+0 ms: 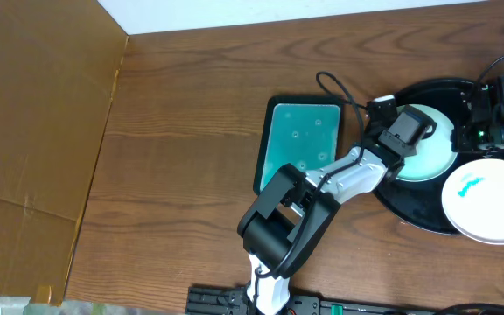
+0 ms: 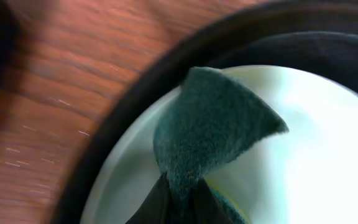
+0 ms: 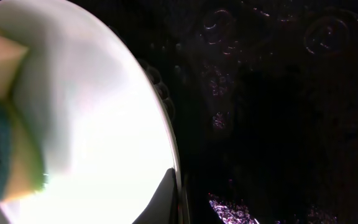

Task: Clean dirty plates on tray and stack at the side
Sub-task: 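Scrub the plate with the sponge while the right gripper holds its rim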

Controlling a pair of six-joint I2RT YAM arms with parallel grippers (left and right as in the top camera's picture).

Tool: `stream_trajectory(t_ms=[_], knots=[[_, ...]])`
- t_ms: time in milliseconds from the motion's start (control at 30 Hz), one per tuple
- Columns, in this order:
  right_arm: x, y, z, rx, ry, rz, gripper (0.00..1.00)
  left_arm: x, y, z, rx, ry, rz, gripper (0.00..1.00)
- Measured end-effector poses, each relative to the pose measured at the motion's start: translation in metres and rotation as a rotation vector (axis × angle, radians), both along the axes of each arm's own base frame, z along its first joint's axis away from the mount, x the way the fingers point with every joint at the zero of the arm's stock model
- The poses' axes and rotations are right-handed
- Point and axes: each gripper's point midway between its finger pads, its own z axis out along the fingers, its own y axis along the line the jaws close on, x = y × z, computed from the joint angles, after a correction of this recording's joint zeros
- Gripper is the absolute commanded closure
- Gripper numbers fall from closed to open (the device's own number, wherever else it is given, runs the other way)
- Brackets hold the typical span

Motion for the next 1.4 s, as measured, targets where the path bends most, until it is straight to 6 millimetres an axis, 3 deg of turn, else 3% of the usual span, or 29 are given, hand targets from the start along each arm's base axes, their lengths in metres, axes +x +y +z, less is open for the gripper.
stream_trajectory(t_ms=[200,333,400,600,767,1033,1400], knots=[[0.0,0.0,0.0,0.0,0.001,0.0,0.99,0.009,0.017,0.021,0.128,-0.084,-0.014,0.93],[0.0,0.0,0.0,0.0,0.001,0.0,0.99,0.015,0.02,0.048,0.071,-0.123,0.004,0.93],[0.0,0.0,0.0,0.0,0.001,0.0,0.99,0.013,0.01,0.054,-0.019,-0.107,-0.011,0.93],[0.0,0.0,0.0,-0.001,0.001,0.0,0.99,-0.013,-0.05,0.043,-0.344,0.056,-0.095,0.93],[0.0,0.0,0.0,-0.002,0.002,-0.001,0.99,-0.016,-0.064,0.026,-0.406,0.104,-0.107,0.93],[0.0,0.0,0.0,0.0,0.004,-0.004,0.98,-0.022,-0.036,-0.003,-0.402,0.224,0.064,0.93],[-0.001,0.0,0.0,0.0,0.006,-0.004,0.98,-0.027,-0.003,-0.008,-0.467,0.324,0.338,0.93]])
